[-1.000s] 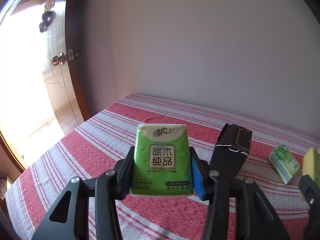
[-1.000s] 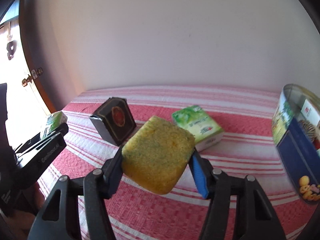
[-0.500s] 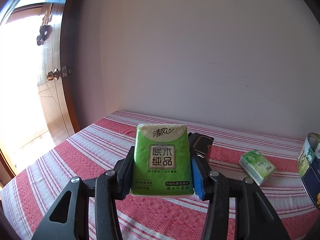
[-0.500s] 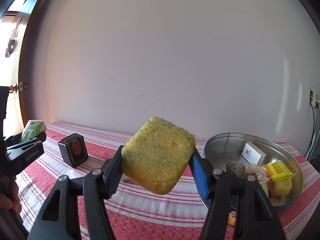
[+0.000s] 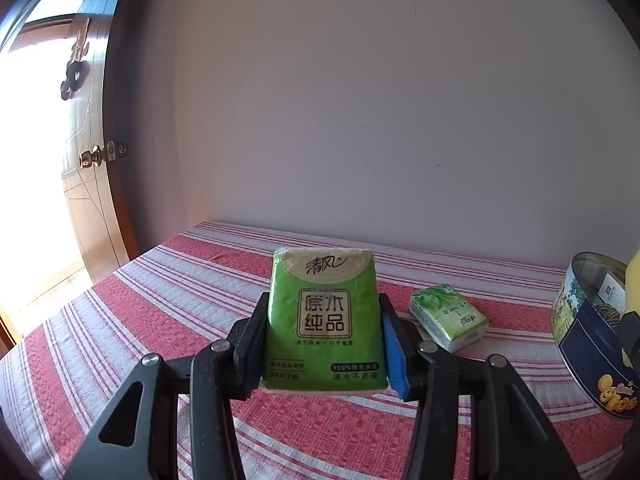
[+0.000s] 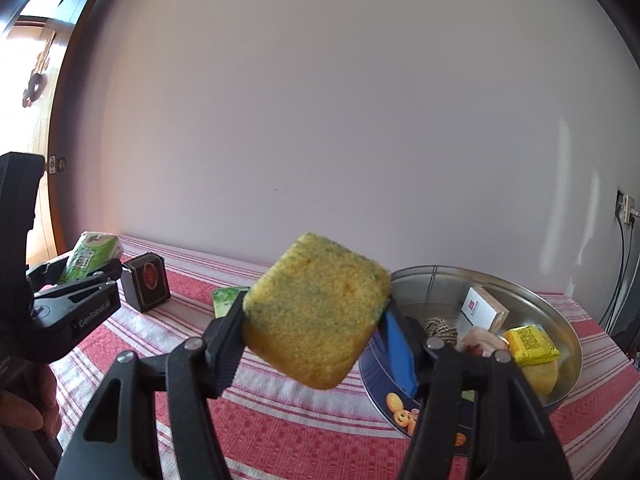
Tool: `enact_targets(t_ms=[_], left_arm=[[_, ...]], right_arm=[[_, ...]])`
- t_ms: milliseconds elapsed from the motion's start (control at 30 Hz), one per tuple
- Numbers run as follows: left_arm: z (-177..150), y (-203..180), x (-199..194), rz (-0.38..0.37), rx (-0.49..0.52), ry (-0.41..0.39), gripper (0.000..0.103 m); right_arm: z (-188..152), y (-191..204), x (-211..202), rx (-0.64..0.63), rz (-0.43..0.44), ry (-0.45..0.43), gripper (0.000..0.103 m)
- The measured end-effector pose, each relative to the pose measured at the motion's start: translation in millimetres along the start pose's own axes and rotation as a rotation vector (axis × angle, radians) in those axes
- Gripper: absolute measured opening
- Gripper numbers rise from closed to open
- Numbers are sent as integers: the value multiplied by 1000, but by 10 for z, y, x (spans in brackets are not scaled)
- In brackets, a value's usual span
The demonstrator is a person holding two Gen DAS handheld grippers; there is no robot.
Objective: Organize objects
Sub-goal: 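Carry the green tissue pack and yellow sponge over the blue tin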
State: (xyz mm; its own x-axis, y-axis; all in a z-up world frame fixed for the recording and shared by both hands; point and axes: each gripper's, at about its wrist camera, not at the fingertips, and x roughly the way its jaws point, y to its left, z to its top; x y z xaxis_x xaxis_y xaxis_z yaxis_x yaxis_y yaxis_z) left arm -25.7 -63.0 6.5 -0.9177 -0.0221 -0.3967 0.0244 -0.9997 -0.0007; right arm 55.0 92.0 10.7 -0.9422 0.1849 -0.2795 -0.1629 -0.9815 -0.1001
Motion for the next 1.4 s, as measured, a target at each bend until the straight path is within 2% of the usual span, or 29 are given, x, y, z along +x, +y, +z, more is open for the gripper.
enact_targets(t_ms=[567,1033,1400], left_arm=[[-147,-772,-289,-97,55,15,51],[-187,-1217,-411,-155,88,29,51],[-186,-1449,-458,-199,93,27,51]], right_arm=[[-104,-652,-254,-33,-60,-17,63],[-136,-1175,-365,-39,-128,-30,63],[-116,-1337,-399,-67,-176,-67,63]])
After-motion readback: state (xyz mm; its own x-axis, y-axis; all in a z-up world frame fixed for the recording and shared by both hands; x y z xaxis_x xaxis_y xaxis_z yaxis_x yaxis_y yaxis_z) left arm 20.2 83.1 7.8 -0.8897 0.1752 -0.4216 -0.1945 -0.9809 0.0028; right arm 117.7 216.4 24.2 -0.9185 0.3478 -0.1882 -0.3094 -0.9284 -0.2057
